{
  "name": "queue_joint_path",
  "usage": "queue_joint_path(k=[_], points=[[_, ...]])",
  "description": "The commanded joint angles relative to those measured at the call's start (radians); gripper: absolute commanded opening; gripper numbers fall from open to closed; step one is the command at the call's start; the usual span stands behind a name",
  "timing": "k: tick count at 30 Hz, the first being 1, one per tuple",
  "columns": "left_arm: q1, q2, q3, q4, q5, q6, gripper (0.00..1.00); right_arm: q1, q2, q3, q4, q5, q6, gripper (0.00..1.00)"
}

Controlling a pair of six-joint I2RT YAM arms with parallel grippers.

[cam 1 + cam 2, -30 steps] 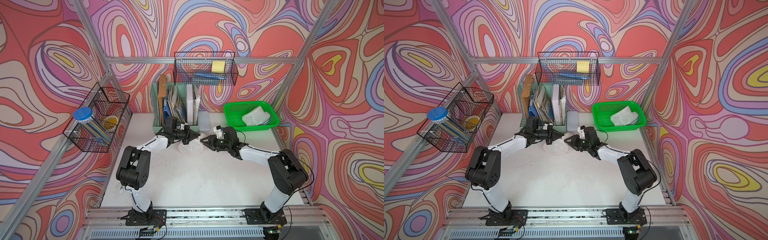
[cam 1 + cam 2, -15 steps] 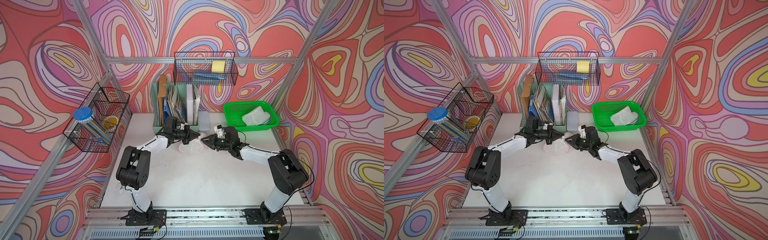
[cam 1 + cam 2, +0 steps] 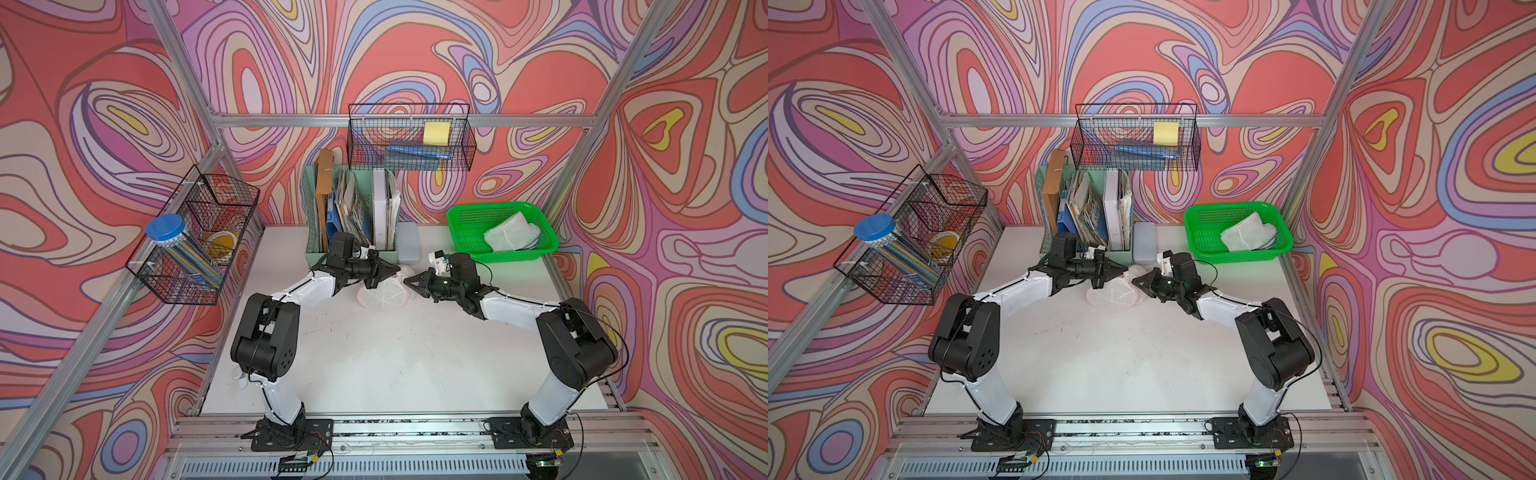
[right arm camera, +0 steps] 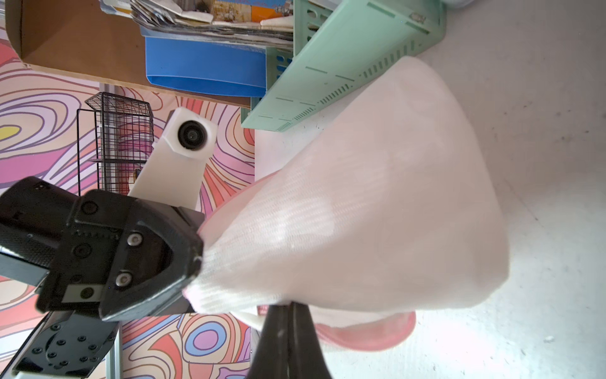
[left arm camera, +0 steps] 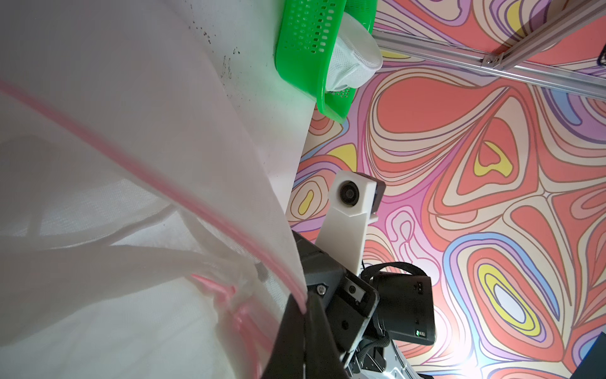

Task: Turn the laundry bag inside out
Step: Zip the zipper on the laundry bag.

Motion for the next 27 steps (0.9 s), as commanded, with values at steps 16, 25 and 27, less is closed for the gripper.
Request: queue_joint_path(k=[16, 25, 27], points=[[0.151, -0.025, -0.092, 0.213, -0.022, -0.164, 0.0, -0.064, -0.193, -0.133, -0.15, 0.04, -0.117, 0.0], [0.145, -0.11, 0.055, -0.513, -0.143, 0.304, 0.59, -0.01, -0.165, -0.012, -0.229, 0.074, -0.222, 0.0], [0.128, -0.135, 0.145, -0.737, -0.245, 0.433, 0.6, 0.011, -0.153, 0.007, -0.242, 0.087, -0.24, 0.0]])
